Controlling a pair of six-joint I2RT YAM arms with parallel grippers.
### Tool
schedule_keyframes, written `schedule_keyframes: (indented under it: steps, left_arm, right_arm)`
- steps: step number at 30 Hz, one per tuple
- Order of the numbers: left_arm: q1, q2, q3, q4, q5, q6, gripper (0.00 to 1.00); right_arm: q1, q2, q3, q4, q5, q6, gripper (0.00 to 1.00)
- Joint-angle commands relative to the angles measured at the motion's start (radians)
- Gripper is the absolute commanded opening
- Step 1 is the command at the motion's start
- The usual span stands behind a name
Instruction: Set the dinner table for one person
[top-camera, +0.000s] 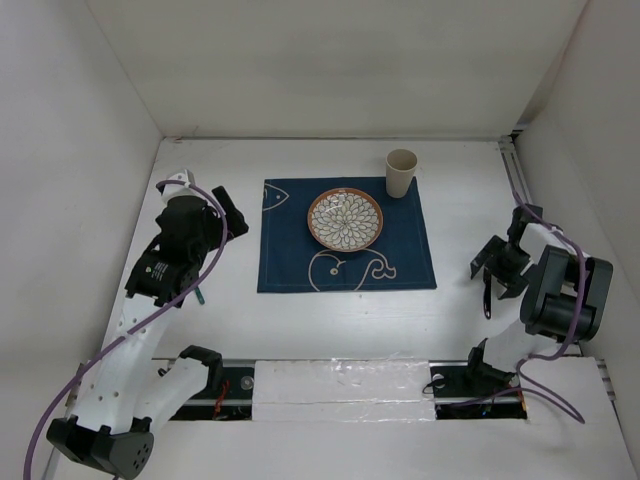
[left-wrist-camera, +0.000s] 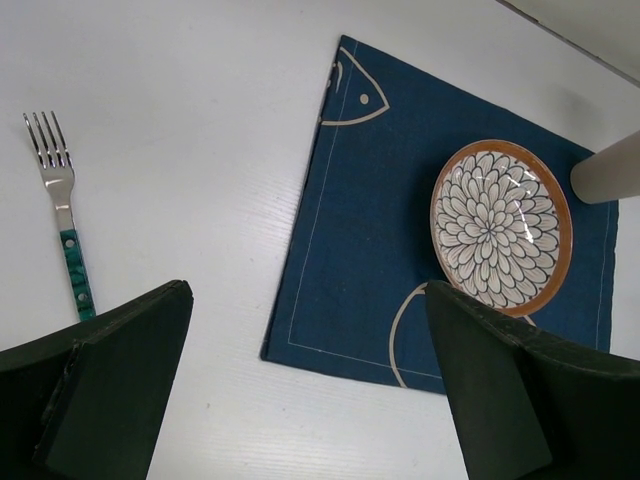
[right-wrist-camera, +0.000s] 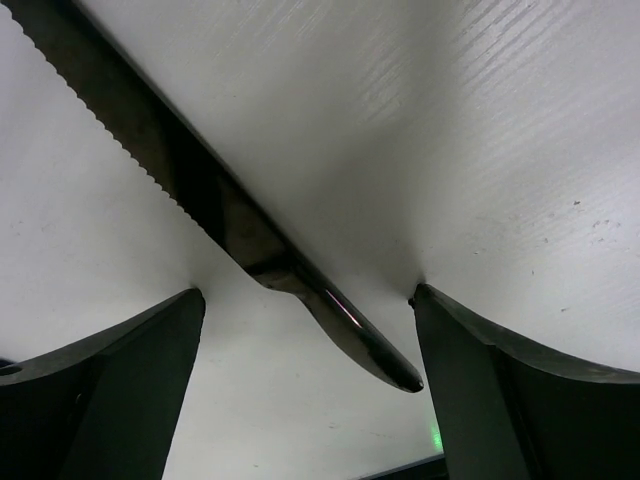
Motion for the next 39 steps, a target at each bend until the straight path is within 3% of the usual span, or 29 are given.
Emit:
schedule_keyframes:
  steps: [1, 3, 11, 18, 22, 24, 27, 28, 31, 32, 39]
  left_arm:
    - [-0.004, -0.016, 0.007, 0.007, 0.002, 0.016, 1.00]
    - [-0.004, -0.016, 0.016, 0.007, 0.011, 0.016, 1.00]
    - [-0.013, -0.006, 0.016, 0.007, 0.020, 0.026, 1.00]
    - [-0.022, -0.016, 0.016, 0.007, 0.020, 0.026, 1.00]
    - [-0.022, -0.016, 0.016, 0.007, 0.011, 0.026, 1.00]
    - [-0.022, -0.016, 0.016, 0.007, 0.011, 0.026, 1.00]
    - [-0.022, -0.016, 0.016, 0.007, 0.011, 0.026, 1.00]
    - [-0.022, -0.016, 0.016, 0.007, 0.011, 0.026, 1.00]
    - [-0.022, -0.016, 0.016, 0.007, 0.011, 0.026, 1.00]
    - [-0.022, -0.016, 0.016, 0.007, 0.011, 0.026, 1.00]
    - [-0.022, -0.016, 0.016, 0.007, 0.002, 0.026, 1.00]
  right_arm:
    - [0.011, 0.032, 0.000, 0.040, -0.044, -0.018, 0.89]
    - [0.032, 0.032, 0.000, 0.040, -0.033, -0.018, 0.88]
    - [0.075, 0.032, -0.009, 0.040, -0.024, -0.018, 0.58]
    - [0.075, 0.042, -0.018, 0.051, -0.063, -0.018, 0.48]
    - [0.085, 0.042, -0.018, 0.060, -0.086, -0.029, 0.32]
    - [0.085, 0.042, -0.028, 0.069, -0.087, -0.029, 0.32]
    - [0.085, 0.042, -0.028, 0.070, -0.097, -0.029, 0.22]
    - [0.085, 0.042, -0.028, 0.079, -0.108, -0.038, 0.12]
    - [0.085, 0.042, -0.028, 0.079, -0.117, -0.038, 0.07]
    - [0.085, 0.042, -0.028, 0.079, -0.117, -0.038, 0.00]
    - [0.085, -0.041, -0.067, 0.143, -0.185, -0.029, 0.00]
